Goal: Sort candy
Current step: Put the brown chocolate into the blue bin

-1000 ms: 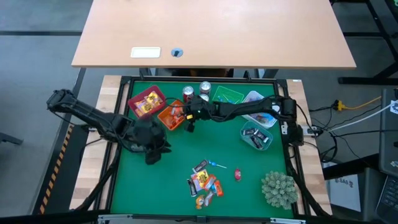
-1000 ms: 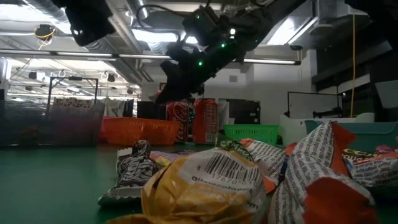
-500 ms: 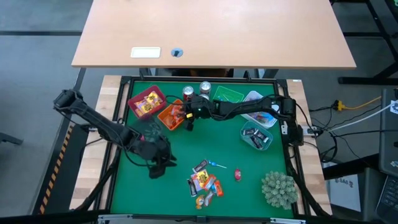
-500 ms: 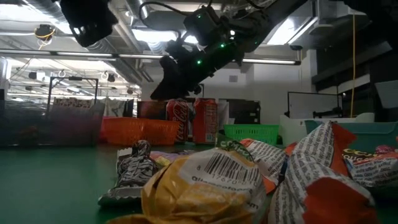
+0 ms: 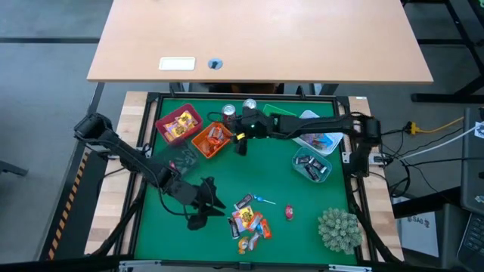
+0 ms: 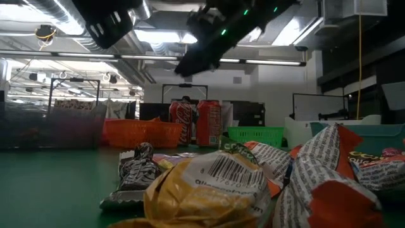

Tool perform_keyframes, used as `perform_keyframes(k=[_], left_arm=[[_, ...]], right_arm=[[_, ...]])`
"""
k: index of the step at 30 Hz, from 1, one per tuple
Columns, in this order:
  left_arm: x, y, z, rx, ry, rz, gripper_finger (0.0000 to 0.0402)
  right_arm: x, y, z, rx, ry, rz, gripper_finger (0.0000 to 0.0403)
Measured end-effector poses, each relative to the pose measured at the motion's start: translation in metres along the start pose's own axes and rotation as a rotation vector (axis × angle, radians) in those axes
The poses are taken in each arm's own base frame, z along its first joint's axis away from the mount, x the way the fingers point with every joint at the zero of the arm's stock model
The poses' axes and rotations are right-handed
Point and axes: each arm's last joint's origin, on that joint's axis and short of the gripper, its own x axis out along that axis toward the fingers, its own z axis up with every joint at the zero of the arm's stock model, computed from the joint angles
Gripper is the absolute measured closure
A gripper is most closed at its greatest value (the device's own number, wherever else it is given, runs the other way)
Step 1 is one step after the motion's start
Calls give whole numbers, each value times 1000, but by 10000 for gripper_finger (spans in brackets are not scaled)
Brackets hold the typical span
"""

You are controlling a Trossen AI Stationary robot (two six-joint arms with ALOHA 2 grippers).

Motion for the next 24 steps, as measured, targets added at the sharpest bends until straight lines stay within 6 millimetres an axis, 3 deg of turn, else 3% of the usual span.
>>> perform_keyframes(k=[6, 14, 19, 24], left_arm=[[20, -2, -3, 55, -58, -42, 291], [42, 0, -13, 113, -90, -53, 291], [50, -2, -25, 151, -48, -52, 291], [56, -7, -38, 324, -26, -65, 291]], right_arm=[[-57, -6, 18, -7, -1, 10, 193], [-121, -10, 21, 13, 65, 50, 193], [-146, -6, 15, 73, 135, 65, 193], [-152, 13, 8, 28, 218, 117, 194]])
